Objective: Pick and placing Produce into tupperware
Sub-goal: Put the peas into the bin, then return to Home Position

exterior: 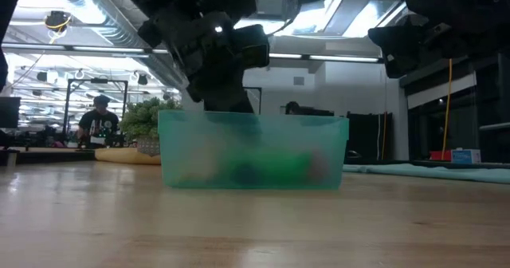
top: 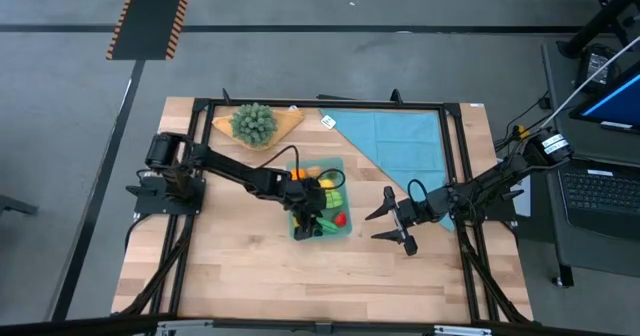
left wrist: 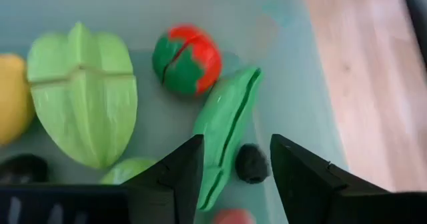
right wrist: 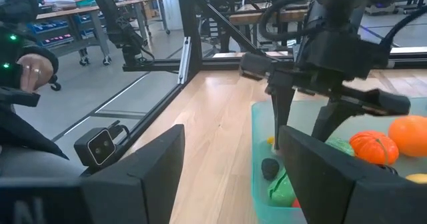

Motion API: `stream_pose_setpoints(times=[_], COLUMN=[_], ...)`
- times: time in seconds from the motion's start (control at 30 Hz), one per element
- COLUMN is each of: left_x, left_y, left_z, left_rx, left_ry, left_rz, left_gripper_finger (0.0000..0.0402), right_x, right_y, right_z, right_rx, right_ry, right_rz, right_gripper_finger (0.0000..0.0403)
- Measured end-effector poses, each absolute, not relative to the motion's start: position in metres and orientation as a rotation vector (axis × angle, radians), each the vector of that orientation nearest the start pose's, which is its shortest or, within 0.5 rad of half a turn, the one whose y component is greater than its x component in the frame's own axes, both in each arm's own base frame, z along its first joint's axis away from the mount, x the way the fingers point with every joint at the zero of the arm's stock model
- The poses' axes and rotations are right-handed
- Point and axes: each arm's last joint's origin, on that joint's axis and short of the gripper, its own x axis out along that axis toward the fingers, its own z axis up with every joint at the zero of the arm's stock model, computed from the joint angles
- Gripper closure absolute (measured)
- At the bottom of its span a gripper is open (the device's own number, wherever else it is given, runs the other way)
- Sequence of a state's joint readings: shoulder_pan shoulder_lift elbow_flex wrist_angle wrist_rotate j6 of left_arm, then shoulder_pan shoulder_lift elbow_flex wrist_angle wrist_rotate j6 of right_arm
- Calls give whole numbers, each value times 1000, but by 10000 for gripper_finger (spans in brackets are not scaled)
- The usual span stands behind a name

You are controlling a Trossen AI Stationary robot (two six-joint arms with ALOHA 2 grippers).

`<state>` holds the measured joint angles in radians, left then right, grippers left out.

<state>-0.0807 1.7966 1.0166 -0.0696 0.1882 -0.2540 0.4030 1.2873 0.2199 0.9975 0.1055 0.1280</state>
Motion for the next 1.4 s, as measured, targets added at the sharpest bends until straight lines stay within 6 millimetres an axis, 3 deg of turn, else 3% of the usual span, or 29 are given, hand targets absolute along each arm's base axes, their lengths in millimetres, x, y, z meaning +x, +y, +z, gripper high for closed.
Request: stream_pose_setpoints(times=[0.17, 0.33, 0.5, 0.63, 0.8, 1.0, 1.17, 1.4], left_x=[351, 337, 320, 296, 247, 194, 162, 132], left_y=[-34, -34, -39, -36, -21, -1, 11, 23], left_z=[183, 227, 251, 240, 218, 218, 214, 213], left_rx=[-286, -250, -92, -69, -83, -61, -43, -51], left_ry=[827, 694, 563, 408, 257, 84, 19, 54], left_rz=[-165, -198, -264, -248, -195, -100, -25, 63], left_gripper_finger=[244, 251, 256, 257, 249, 242, 248, 258], right_x=[197, 197, 197, 197, 197, 199, 200, 201], right_y=[81, 81, 81, 81, 81, 77, 72, 70], right_z=[164, 163, 163, 163, 162, 162, 162, 162], right_rx=[107, 105, 122, 129, 128, 129, 131, 150], right_ry=[96, 106, 110, 111, 112, 110, 109, 115], right_rz=[292, 291, 290, 290, 290, 268, 247, 237], right_gripper_finger=[157, 157, 157, 157, 157, 157, 157, 157])
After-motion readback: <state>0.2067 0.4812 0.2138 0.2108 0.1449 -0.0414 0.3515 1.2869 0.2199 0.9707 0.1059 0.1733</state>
